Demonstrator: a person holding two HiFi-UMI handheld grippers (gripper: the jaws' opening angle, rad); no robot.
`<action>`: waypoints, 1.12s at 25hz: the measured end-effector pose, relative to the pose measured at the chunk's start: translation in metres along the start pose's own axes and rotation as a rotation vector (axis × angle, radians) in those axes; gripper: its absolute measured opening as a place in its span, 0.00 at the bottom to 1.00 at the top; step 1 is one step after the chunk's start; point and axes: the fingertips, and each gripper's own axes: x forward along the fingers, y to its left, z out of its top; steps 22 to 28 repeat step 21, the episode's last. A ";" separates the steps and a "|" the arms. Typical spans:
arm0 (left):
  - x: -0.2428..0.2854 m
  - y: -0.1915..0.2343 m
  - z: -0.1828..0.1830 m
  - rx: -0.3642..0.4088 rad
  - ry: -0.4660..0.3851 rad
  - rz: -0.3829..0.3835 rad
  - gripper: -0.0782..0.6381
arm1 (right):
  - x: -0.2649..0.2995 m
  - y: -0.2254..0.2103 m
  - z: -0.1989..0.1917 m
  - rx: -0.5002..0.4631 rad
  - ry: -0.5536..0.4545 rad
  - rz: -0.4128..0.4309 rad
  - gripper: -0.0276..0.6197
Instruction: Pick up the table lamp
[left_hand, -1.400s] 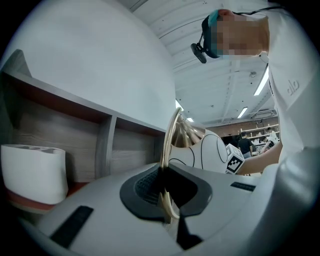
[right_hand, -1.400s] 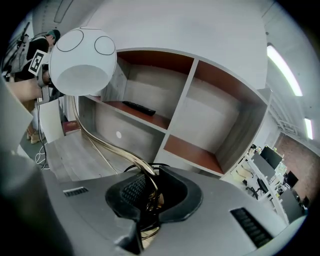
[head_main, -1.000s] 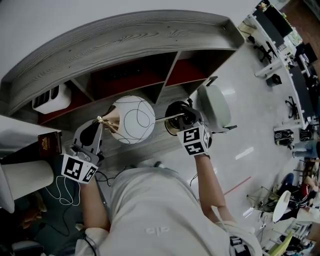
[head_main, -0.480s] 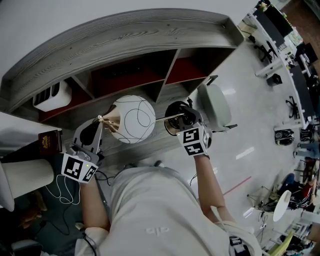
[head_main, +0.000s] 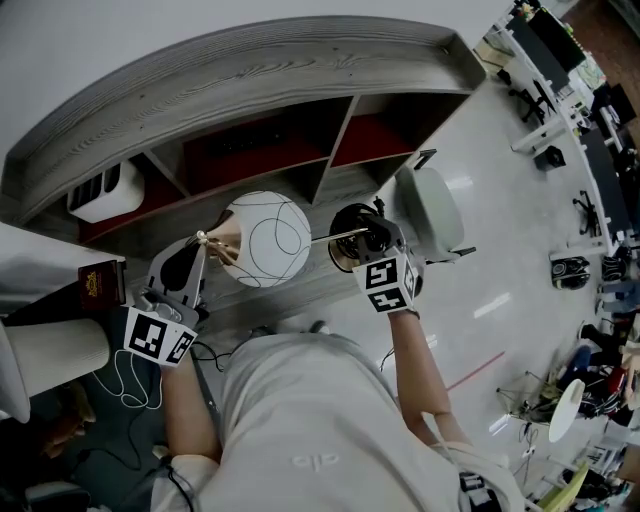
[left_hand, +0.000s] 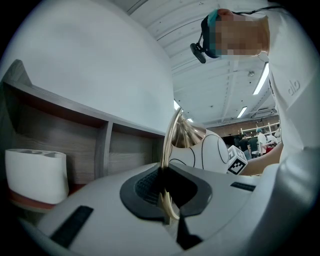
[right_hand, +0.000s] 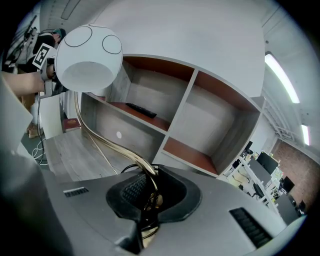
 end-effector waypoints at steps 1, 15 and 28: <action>0.000 0.000 0.000 0.000 0.000 0.000 0.13 | 0.000 0.001 -0.001 0.000 0.001 0.001 0.12; -0.003 -0.001 -0.003 -0.004 0.006 0.004 0.13 | 0.000 0.005 -0.004 0.001 0.005 0.012 0.12; 0.002 0.003 -0.001 -0.002 0.013 0.007 0.13 | 0.004 0.002 -0.001 0.005 0.006 0.020 0.12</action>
